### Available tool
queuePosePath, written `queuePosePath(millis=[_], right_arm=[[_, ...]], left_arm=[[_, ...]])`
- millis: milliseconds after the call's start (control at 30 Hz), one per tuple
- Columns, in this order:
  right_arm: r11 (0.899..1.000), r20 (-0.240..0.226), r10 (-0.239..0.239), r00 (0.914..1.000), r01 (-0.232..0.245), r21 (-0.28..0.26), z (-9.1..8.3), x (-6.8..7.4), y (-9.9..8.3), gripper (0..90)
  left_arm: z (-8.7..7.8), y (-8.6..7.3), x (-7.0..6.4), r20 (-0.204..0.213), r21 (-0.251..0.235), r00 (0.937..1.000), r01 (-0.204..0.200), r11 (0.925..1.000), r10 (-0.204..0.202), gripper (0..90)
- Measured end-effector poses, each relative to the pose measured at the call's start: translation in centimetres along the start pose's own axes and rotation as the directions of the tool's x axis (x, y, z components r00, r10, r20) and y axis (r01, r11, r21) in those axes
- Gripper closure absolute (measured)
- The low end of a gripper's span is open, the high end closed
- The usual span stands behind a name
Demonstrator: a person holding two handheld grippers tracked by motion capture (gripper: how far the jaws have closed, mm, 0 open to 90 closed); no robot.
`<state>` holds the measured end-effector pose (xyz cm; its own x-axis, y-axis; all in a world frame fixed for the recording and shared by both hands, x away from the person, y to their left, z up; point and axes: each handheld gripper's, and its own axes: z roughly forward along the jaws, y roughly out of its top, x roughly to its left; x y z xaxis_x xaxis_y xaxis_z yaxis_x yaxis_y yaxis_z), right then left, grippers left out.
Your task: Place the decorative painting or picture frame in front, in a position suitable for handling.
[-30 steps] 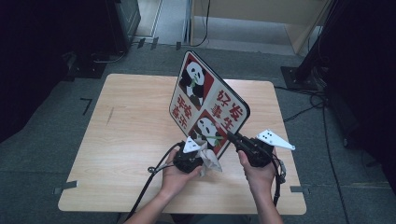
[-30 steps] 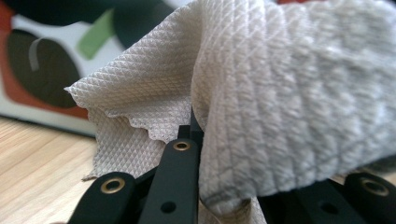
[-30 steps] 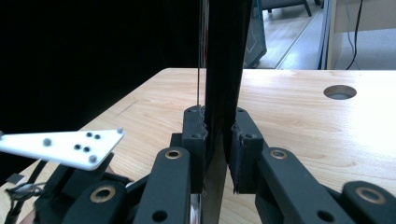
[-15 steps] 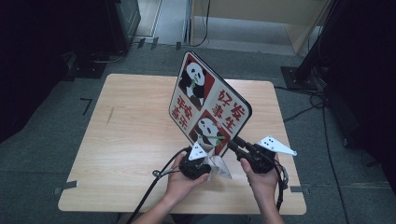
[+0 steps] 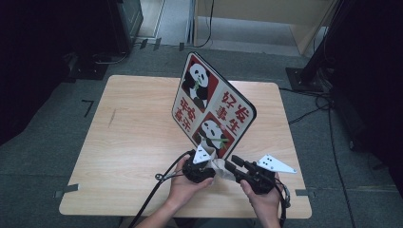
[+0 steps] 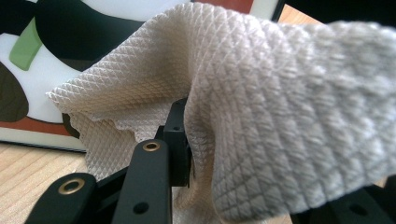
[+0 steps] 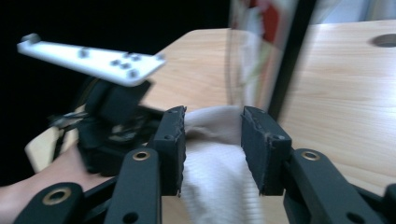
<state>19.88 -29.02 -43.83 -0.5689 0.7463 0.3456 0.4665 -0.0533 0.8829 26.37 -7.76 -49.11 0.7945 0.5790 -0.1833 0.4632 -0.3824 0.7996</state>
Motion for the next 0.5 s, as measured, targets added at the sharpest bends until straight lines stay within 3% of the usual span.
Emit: queuePosePath(millis=[167,300,467,500], right_arm=[[0.999,-0.067,-0.013,0.9977,0.016,0.041,1.3,1.0,-0.3,63.3],[0.998,-0.067,-0.003,0.9978,0.007,0.063,2.0,1.1,-0.5,69.2],[0.997,-0.049,-0.024,0.9985,0.028,0.077,2.4,1.2,-0.6,89.4],[0.996,-0.039,-0.031,0.9988,0.034,0.079,2.4,1.3,-0.7,90.0]], left_arm=[[-0.1,0.0,-0.2,0.000,-0.002,0.9998,-0.018,0.9998,0.018,63.5],[-0.2,-0.1,-0.2,0.002,-0.003,0.9997,-0.023,0.9997,0.023,63.6],[-0.2,-0.1,-0.2,0.007,-0.003,0.9996,-0.028,0.9996,0.028,63.8],[-0.2,-0.1,-0.2,0.008,-0.002,0.9995,-0.030,0.9996,0.030,63.8]])
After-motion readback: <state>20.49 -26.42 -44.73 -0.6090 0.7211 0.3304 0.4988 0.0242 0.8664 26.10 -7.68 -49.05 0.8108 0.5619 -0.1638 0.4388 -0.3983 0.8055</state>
